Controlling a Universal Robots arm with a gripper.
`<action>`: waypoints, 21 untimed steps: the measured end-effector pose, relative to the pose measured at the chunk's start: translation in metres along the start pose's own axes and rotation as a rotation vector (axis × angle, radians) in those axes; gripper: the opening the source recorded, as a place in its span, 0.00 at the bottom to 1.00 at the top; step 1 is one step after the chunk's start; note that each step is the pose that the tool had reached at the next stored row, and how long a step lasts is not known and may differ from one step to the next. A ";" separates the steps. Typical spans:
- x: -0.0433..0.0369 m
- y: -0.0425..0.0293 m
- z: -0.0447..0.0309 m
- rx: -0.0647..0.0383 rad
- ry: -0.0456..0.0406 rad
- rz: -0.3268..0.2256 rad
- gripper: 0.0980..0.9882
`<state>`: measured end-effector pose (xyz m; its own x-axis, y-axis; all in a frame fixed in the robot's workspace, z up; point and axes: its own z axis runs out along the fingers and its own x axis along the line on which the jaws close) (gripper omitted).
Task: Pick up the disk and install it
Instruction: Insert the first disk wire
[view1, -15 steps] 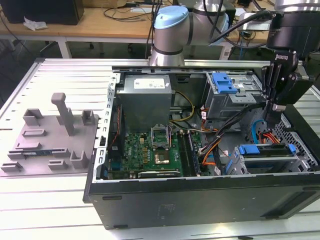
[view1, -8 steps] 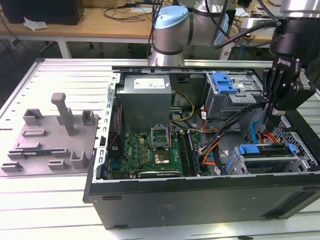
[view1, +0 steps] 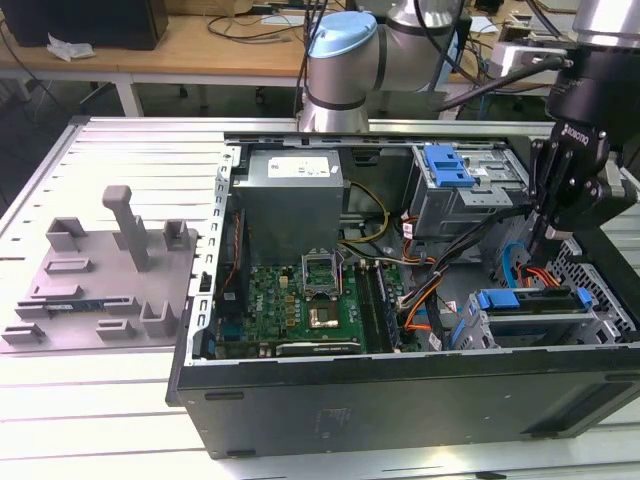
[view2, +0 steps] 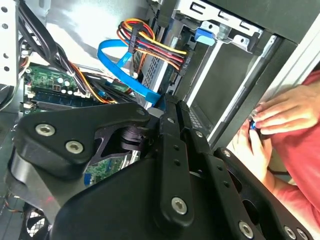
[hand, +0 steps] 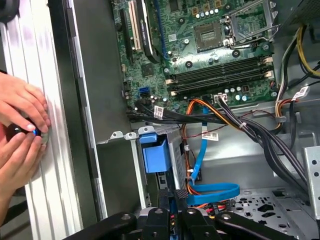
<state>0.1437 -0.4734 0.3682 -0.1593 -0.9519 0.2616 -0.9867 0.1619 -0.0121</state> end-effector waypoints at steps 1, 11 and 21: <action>0.0021 -0.0004 0.0006 -0.002 -0.0142 -0.001 0.07; 0.0195 -0.0035 0.0070 -0.013 -0.0879 -0.007 0.07; 0.0297 -0.0097 0.0113 -0.018 -0.1617 -0.030 0.07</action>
<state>0.1483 -0.5062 0.3651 -0.1338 -0.9857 0.1028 -0.9907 0.1356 0.0109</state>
